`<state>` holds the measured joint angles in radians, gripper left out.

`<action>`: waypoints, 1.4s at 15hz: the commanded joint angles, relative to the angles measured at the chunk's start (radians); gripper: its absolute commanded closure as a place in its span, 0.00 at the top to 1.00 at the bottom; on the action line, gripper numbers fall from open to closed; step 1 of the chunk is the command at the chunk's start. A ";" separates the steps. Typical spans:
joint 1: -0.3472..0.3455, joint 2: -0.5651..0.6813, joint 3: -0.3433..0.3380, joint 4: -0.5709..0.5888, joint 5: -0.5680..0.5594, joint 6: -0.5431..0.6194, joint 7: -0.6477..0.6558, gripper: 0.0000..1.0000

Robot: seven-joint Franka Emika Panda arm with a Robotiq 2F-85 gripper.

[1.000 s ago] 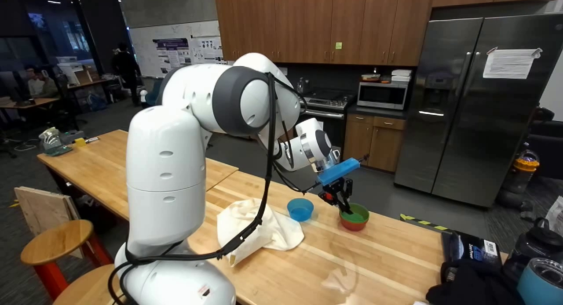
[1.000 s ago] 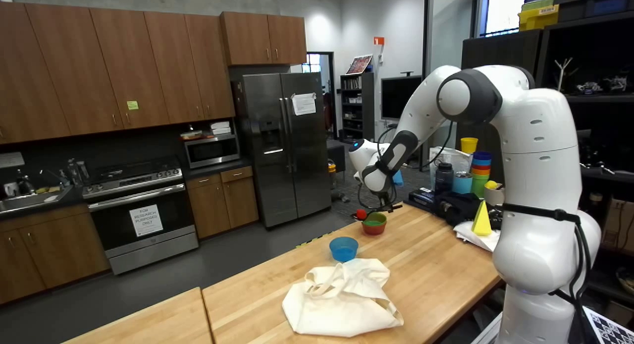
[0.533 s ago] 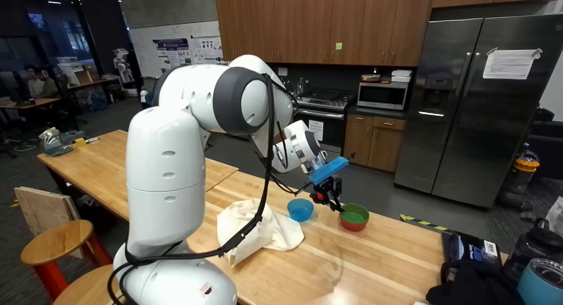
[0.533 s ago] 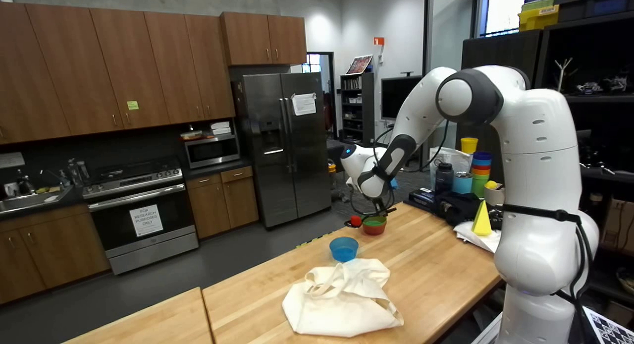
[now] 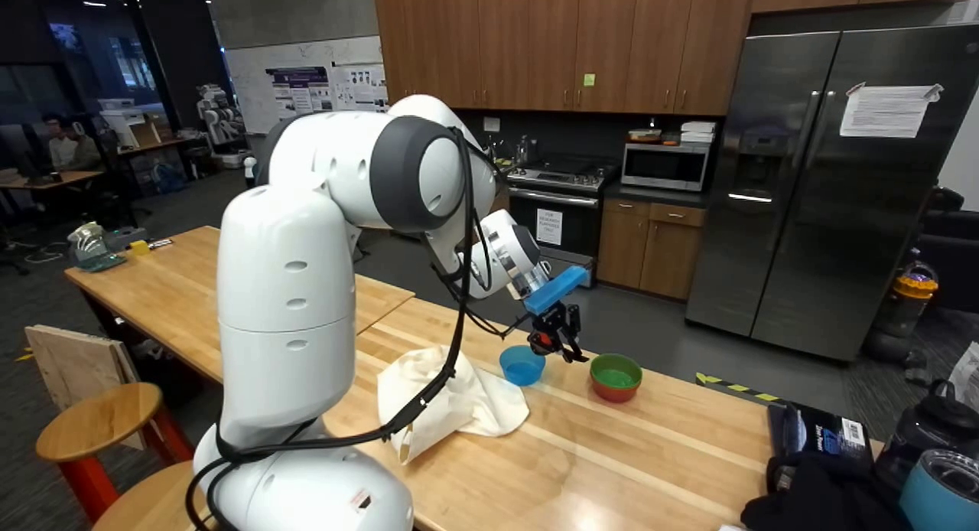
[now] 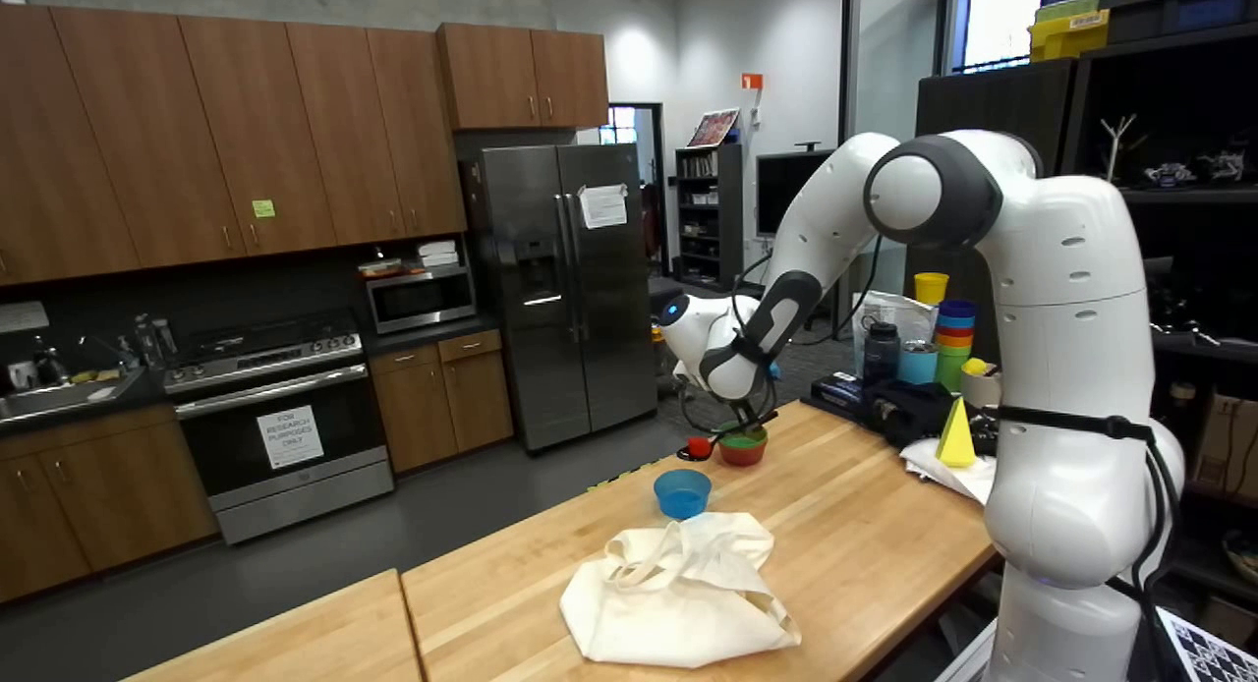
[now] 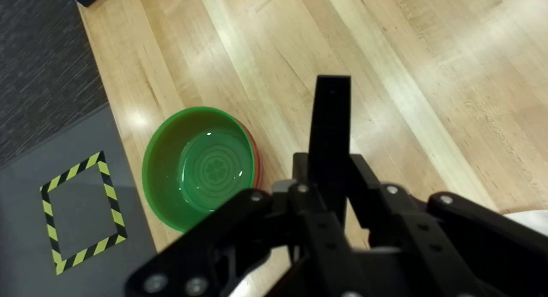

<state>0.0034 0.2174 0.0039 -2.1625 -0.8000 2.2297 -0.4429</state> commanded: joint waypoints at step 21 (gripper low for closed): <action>0.053 0.052 0.056 0.027 -0.158 -0.284 0.003 0.06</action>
<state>0.0479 0.2537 0.0511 -2.1584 -0.9335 1.9882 -0.4426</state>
